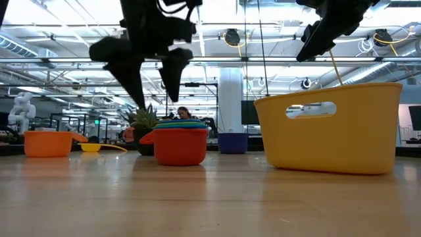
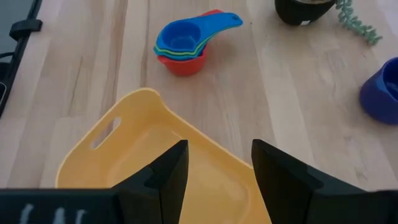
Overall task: Nest measuring cups in basket
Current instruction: Stack the measuring cups on the red measuring cup
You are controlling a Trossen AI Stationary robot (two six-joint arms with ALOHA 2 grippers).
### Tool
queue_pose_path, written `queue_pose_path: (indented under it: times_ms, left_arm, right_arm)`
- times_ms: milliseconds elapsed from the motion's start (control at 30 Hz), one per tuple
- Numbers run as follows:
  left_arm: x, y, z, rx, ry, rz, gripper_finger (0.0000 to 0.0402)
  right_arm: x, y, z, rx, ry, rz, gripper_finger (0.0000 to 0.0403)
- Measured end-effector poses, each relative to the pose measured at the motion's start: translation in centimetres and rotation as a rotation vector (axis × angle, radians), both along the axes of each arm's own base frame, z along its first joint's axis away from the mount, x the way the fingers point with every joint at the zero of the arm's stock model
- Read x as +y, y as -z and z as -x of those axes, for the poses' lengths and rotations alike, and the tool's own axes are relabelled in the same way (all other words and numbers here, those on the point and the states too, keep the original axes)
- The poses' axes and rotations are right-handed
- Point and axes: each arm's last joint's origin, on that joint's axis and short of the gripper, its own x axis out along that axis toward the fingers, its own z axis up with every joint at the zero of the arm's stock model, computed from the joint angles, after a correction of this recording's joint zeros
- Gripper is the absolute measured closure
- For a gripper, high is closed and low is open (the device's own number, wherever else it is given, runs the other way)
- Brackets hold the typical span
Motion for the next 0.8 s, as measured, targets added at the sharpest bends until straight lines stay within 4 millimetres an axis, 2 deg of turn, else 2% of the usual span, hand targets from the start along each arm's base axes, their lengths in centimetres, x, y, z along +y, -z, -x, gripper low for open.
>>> queue_pose_path:
  times_ms: [267,467,800]
  left_arm:
    - [-0.3,1.9,-0.5,0.058,0.0,0.028,0.001]
    - [-0.3,2.3,-1.5,0.004,0.05,0.018,0.0011]
    - [0.5,2.4,-1.4,0.03,0.075,0.063,0.0011]
  right_arm:
    - [0.0,-0.1,-0.1,-0.008,-0.005,0.005,0.0234]
    - [0.0,0.1,0.1,0.012,-0.021,-0.008,0.0234]
    - [0.0,0.2,0.2,0.033,-0.057,0.019,0.0234]
